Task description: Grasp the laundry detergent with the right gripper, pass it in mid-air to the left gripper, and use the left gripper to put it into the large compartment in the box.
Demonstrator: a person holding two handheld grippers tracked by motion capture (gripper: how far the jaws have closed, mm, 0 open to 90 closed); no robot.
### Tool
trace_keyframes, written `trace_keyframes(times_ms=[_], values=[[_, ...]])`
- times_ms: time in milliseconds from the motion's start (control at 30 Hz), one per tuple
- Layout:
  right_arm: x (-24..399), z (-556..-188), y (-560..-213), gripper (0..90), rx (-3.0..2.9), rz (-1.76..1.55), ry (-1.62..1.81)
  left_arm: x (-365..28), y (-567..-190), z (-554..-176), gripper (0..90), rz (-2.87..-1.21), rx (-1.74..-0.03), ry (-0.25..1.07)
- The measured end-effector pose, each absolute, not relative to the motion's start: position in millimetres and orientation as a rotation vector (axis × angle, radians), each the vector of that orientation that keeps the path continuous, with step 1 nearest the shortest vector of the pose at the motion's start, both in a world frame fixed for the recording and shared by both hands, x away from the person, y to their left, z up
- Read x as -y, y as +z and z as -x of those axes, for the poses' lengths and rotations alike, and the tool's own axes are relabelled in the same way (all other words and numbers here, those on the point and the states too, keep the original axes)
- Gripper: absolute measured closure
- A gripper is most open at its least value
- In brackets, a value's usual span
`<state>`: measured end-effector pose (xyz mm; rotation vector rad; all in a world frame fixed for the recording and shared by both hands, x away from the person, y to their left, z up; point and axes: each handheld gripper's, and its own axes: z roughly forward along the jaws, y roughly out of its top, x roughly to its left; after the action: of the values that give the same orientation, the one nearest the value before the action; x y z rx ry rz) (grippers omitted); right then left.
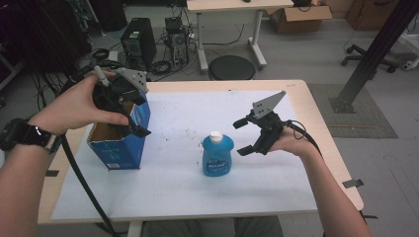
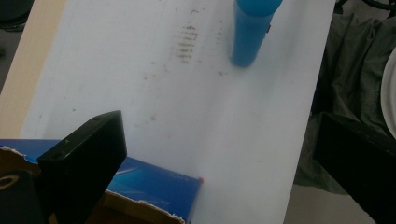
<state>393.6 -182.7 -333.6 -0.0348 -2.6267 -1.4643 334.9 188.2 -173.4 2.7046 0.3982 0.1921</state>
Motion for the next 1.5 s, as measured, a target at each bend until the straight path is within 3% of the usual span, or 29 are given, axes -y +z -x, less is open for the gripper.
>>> trace_keyframes(times_ms=[1000,1500], values=[[138.9,-384.6,-379.1,4.2,2.566,0.025,-1.468,-186.8,-178.6,-332.3,3.8,-2.711,-0.386,0.179],[131.8,-384.2,-388.5,13.2,2.563,0.011,-1.484,-187.5,-180.3,-332.0,3.8,-2.718,-0.385,0.168]])
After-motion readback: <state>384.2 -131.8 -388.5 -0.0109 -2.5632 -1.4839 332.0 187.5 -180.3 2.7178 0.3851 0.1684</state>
